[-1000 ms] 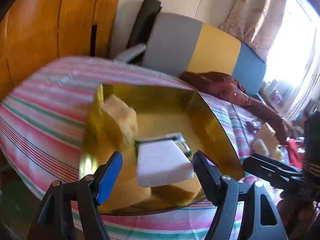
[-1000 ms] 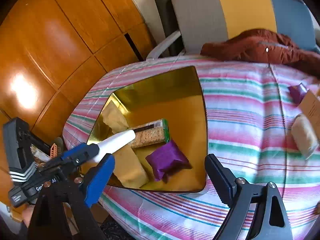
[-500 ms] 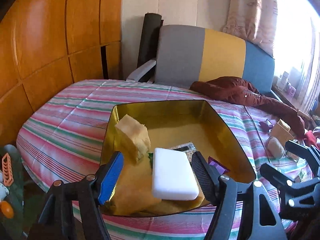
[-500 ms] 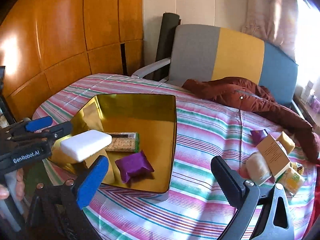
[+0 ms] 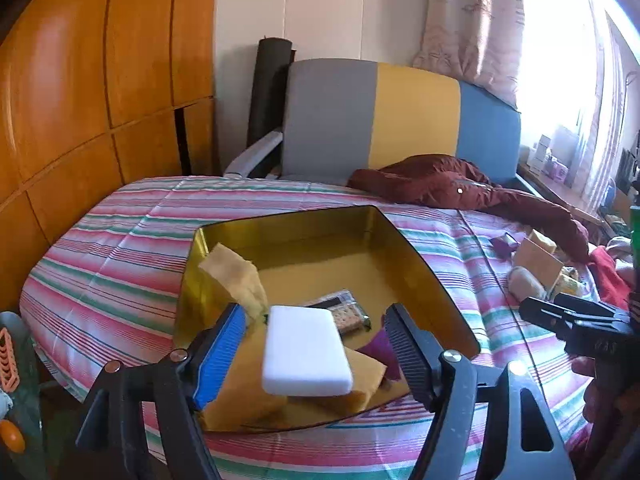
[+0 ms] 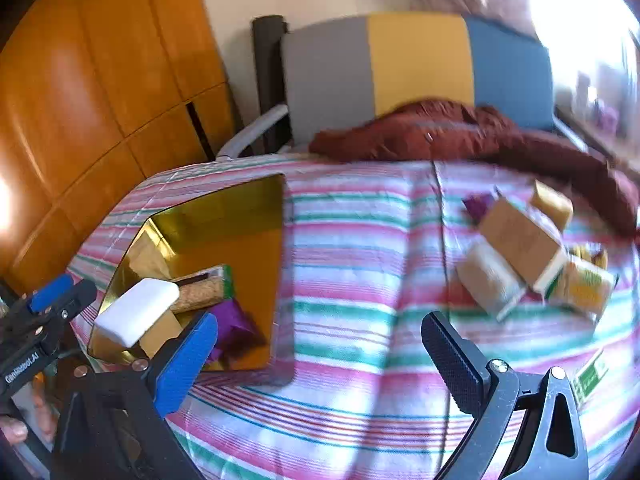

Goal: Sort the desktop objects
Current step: 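Move both open tools back to the remaining items, then grasp the green oil box with the right tool while the left tool grasps the white rolled sock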

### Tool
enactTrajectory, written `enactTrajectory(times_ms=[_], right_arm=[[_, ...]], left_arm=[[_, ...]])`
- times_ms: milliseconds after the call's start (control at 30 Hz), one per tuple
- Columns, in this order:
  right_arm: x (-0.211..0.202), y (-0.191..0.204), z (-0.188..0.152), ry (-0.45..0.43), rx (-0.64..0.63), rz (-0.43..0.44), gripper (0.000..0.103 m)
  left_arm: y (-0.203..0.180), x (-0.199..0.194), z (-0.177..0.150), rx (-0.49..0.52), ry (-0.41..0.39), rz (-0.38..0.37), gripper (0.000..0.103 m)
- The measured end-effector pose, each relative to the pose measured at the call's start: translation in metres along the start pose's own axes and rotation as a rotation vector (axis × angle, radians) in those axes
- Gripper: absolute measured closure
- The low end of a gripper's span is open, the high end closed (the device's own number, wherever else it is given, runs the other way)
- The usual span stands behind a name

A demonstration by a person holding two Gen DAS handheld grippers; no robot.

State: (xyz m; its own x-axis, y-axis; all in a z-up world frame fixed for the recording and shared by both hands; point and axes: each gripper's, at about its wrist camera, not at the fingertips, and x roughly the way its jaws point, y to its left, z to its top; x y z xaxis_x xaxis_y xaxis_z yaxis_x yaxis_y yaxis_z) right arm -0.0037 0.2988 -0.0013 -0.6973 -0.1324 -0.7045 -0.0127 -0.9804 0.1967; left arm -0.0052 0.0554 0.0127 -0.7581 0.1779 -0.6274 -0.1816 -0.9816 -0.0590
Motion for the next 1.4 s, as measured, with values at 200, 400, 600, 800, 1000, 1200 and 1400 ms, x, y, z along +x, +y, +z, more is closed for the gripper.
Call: enactTrajectory(times_ms=[200, 400, 600, 800, 1000, 1200, 1400], right_arm=[[0.004, -0.05, -0.008, 0.085, 0.1, -0.019, 0.0], [-0.013, -0.109, -0.012, 0.074, 0.205, -0.127, 0.0], [-0.034, -0.174, -0.013, 0.061, 0.377, -0.185, 0.0], [-0.036, -0.217, -0.028, 0.097, 0.503, -0.257, 0.0], [-0.033, -0.257, -0.047, 0.151, 0.637, -0.268, 0.0], [-0.021, -0.256, -0.046, 0.182, 0.605, -0.246, 0.0], [-0.02, -0.228, -0.023, 0.241, 0.269, -0.216, 0.0]], left_arm=[[-0.003, 0.004, 0.0, -0.001, 0.021, -0.027, 0.023], [-0.007, 0.011, -0.005, -0.007, 0.06, -0.086, 0.021], [-0.015, 0.012, -0.006, 0.009, 0.062, -0.117, 0.018], [-0.021, 0.016, -0.006, 0.036, 0.091, -0.12, 0.017], [-0.029, 0.018, -0.006, 0.052, 0.102, -0.132, 0.017], [-0.044, 0.017, -0.001, 0.09, 0.107, -0.157, 0.017], [-0.058, 0.016, -0.001, 0.129, 0.106, -0.185, 0.017]])
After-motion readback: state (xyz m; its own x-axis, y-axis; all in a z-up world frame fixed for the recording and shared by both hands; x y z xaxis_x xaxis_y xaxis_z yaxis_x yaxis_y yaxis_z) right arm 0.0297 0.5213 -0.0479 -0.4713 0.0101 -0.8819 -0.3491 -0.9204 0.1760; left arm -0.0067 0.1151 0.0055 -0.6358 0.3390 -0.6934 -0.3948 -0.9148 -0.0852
